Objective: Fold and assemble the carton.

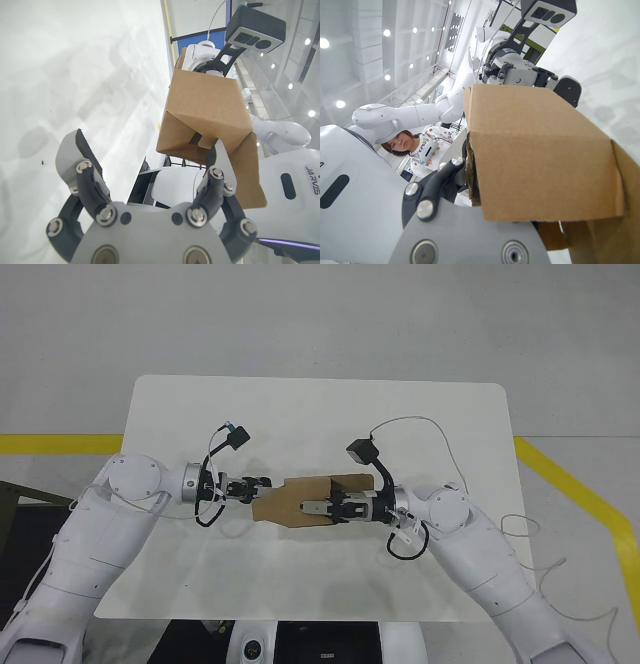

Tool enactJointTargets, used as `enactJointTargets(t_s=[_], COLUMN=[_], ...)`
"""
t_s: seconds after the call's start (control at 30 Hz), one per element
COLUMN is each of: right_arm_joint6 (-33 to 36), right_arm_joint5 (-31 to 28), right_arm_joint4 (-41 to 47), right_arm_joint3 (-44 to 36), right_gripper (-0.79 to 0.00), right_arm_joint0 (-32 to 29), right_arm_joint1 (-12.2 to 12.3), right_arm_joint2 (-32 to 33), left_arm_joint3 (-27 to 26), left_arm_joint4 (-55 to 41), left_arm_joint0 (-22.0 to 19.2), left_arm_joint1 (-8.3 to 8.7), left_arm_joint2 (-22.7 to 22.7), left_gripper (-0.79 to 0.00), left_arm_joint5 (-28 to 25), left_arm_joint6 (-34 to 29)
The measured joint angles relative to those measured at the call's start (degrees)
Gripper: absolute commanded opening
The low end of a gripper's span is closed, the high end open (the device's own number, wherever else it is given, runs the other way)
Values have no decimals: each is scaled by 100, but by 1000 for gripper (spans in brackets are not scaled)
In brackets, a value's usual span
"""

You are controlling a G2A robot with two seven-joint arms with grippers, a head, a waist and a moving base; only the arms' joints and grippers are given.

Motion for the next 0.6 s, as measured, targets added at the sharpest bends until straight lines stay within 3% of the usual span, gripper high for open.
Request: enactJointTargets(t_s=[0.6], right_arm_joint6=[-111], right_arm_joint5=[-50], right_arm_joint4=[-99], right_arm_joint3=[225], right_gripper=[-785], right_arm_joint0=[80], right_arm_joint1=[-13], right_arm_joint2=[53], left_arm_joint3=[116], left_arm_joint4=[-37], left_arm_joint0=[-65], left_arm_joint1=[-22], left_arm_joint2=[-12], left_gripper=[0], left_arm_joint5=[-55], left_arm_joint6=[60])
